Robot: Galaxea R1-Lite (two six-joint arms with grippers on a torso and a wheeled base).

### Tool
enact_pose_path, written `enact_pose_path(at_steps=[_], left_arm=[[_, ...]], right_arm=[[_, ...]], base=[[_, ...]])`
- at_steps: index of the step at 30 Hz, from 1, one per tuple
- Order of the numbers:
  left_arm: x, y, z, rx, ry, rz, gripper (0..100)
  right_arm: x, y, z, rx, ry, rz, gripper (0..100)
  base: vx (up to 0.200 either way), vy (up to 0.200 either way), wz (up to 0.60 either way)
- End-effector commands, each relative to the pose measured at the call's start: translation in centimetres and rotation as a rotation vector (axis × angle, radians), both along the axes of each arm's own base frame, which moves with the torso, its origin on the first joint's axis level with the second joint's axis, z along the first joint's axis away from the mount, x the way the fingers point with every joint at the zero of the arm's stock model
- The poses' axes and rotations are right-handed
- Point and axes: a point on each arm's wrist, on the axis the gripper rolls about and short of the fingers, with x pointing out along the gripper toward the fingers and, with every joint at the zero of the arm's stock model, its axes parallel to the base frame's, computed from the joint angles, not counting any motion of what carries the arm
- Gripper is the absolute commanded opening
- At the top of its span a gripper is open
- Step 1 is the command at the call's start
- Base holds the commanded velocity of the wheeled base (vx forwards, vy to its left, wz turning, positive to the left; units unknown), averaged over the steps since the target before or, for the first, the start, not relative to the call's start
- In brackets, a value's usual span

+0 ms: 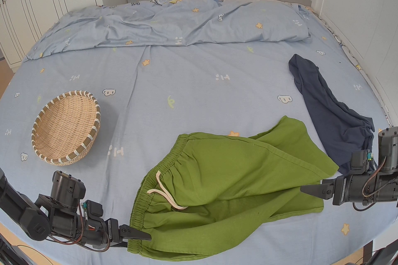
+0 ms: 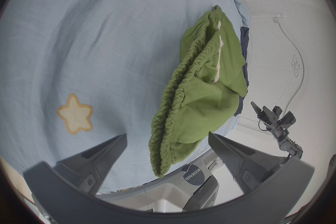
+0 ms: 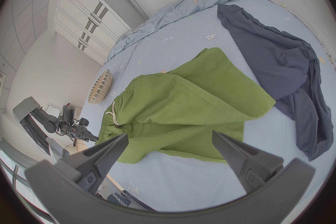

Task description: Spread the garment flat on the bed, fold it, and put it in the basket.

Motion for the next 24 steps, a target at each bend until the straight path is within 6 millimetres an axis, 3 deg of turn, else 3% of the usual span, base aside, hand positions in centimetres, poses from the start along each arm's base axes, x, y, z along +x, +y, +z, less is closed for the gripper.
enact_pose_path(at_steps=[1, 8, 13, 17, 24], left_arm=[[0.5, -0.3, -0.5, 0.003, 0.018, -0.006, 0], [0.4, -0.3, -0.3, -0.031, 0.008, -0.023, 0], [0.3, 0.0, -0.4, -0.063, 0.02, -0.029, 0], [1.1, 1.8, -0.1, -0.078, -0.011, 0.069, 0], [1.3, 4.8, 0.8, -0.185, -0.106, 0.157, 0]], right_arm=[[0.0, 0.0, 0.0, 0.002, 0.002, -0.005, 100], [0.5, -0.9, -0.4, 0.048, 0.06, -0.045, 100], [1.3, -3.6, -1.3, 0.183, 0.157, -0.079, 100], [1.1, -5.3, -2.6, 0.266, 0.274, -0.084, 100], [1.8, -5.7, -6.5, 0.183, 0.396, -0.015, 100]], base=[[0.0, 0.0, 0.0], [0.0, 0.0, 0.0], [0.0, 0.0, 0.0], [0.0, 0.0, 0.0], [0.0, 0.0, 0.0]])
